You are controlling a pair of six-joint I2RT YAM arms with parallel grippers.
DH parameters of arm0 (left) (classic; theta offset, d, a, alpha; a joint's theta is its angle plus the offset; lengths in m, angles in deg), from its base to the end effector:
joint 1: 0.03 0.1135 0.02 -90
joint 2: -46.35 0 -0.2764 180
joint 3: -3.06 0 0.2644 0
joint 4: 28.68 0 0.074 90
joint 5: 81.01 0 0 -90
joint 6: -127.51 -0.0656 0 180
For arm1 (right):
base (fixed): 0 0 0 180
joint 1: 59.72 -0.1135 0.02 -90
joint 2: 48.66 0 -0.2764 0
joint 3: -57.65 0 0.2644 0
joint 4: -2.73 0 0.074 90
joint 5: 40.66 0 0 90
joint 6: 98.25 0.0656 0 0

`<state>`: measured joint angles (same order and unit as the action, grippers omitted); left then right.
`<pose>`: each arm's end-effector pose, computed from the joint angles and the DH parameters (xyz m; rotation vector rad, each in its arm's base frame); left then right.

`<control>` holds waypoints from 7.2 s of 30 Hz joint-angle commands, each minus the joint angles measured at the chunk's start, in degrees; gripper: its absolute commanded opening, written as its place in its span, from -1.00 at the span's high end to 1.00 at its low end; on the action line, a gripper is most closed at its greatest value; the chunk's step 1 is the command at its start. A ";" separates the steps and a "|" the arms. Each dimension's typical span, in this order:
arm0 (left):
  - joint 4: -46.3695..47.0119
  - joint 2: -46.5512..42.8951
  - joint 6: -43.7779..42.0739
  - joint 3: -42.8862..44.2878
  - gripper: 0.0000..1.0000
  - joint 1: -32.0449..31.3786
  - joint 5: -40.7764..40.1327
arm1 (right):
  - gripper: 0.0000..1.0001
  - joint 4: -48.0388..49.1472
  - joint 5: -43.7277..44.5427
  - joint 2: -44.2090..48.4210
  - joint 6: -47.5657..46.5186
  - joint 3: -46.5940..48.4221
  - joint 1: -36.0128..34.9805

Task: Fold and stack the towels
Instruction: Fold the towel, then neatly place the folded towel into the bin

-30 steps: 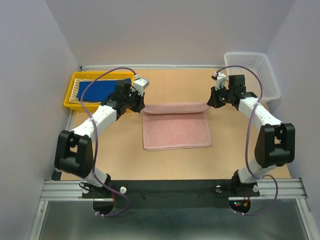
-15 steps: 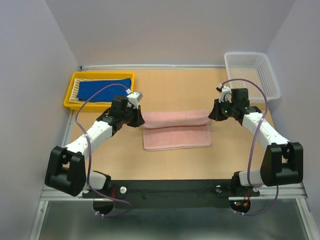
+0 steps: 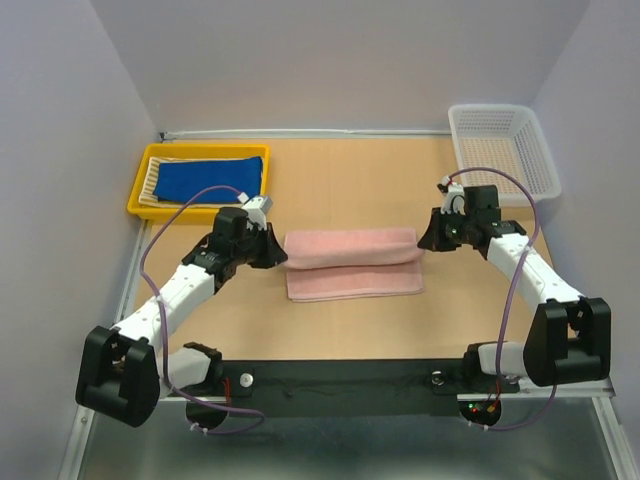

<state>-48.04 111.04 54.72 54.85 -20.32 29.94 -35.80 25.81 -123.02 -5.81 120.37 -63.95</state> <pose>0.2488 -0.1170 0.2321 0.2807 2.1733 -0.7680 0.2876 0.0475 0.2233 -0.2201 2.4140 0.5535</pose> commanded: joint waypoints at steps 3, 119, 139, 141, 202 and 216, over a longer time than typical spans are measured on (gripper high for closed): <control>-0.62 0.09 3.09 -2.99 1.00 0.08 -0.73 | 0.99 -1.40 4.98 0.10 0.90 -0.83 0.36; 12.42 -2.89 30.78 -13.46 0.10 -19.34 -9.61 | 0.31 10.64 16.34 5.02 28.43 -18.50 7.31; -2.46 -13.62 5.30 -3.69 -0.90 3.68 -12.33 | -0.45 -1.39 27.29 -1.96 8.74 5.49 -38.10; -1.94 -14.15 3.54 -4.66 -0.90 4.38 -13.47 | -0.45 -2.45 30.80 -6.29 7.50 8.39 -45.82; 1.84 -10.20 9.67 -6.94 -0.84 6.85 -9.53 | 0.99 7.20 37.16 -29.72 2.22 14.21 -59.58; 19.14 1.40 29.54 -10.99 -0.91 -2.72 -4.51 | 0.99 24.43 33.20 -17.48 7.41 3.05 -55.45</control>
<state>-36.95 109.47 77.74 44.63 -18.31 25.02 -18.82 60.06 -143.42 -0.37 125.00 -119.95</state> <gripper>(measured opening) 0.953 0.151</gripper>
